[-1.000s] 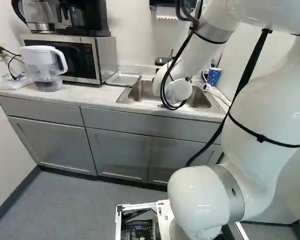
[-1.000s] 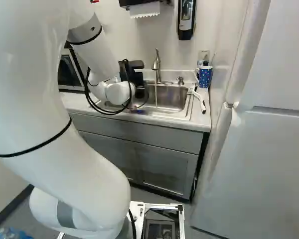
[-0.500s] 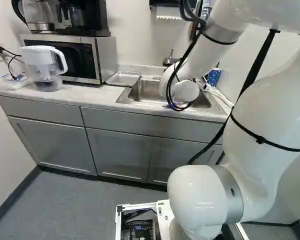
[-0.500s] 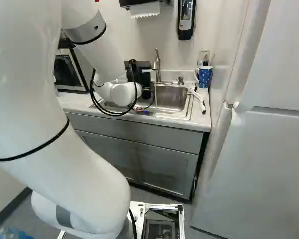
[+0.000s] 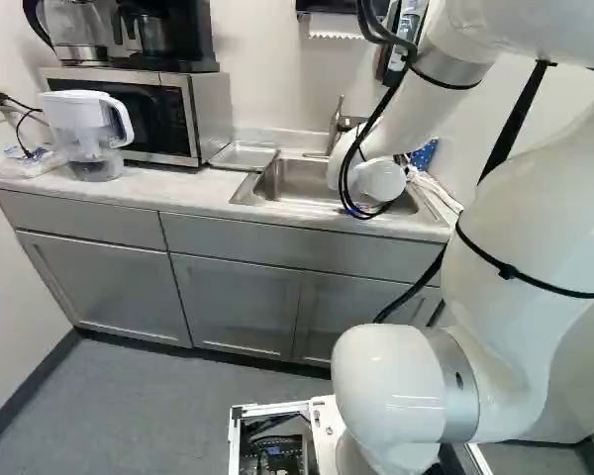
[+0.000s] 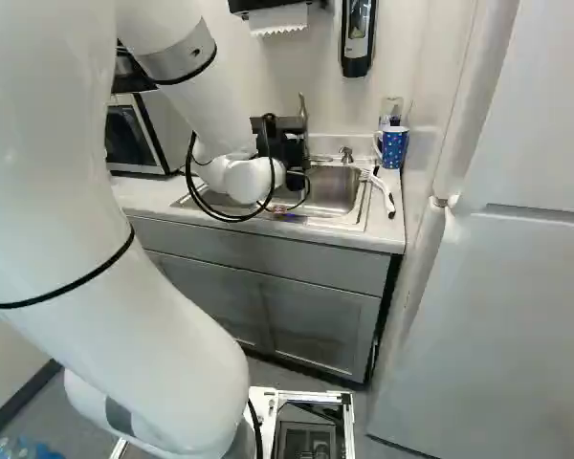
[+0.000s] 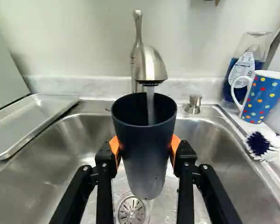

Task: Rinse the cup and place it in the tray

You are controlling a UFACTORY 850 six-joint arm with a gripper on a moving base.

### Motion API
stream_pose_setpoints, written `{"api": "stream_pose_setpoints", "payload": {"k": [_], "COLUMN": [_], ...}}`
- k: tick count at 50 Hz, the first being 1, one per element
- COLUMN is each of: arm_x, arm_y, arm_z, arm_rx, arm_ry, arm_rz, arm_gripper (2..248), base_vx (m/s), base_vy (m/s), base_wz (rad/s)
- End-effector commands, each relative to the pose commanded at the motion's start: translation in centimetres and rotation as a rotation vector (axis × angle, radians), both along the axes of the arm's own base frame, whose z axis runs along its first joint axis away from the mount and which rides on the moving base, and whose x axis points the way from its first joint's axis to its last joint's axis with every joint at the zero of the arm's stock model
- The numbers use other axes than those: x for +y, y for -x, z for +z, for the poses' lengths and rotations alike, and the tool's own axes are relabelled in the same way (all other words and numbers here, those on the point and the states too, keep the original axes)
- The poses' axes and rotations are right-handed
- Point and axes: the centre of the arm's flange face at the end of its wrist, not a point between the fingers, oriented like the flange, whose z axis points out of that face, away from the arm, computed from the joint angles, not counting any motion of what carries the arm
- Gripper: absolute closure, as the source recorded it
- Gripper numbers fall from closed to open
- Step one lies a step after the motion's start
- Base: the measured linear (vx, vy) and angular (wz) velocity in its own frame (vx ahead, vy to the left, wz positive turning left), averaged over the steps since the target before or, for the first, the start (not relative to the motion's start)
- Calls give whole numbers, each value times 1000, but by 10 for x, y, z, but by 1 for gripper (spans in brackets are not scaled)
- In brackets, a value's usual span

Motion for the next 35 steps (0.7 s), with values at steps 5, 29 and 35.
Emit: {"api": "stream_pose_setpoints", "payload": {"k": [5, 29, 35], "arm_x": [-3, -3, -3], "arm_y": [0, 0, 0], "arm_z": [0, 0, 0], "arm_rx": [0, 0, 0], "arm_ry": [0, 0, 0], "arm_rz": [-6, -6, -6], "arm_gripper": [127, 127, 127], "base_vx": [0, 0, 0], "base_vy": [0, 0, 0], "base_wz": [0, 0, 0]}}
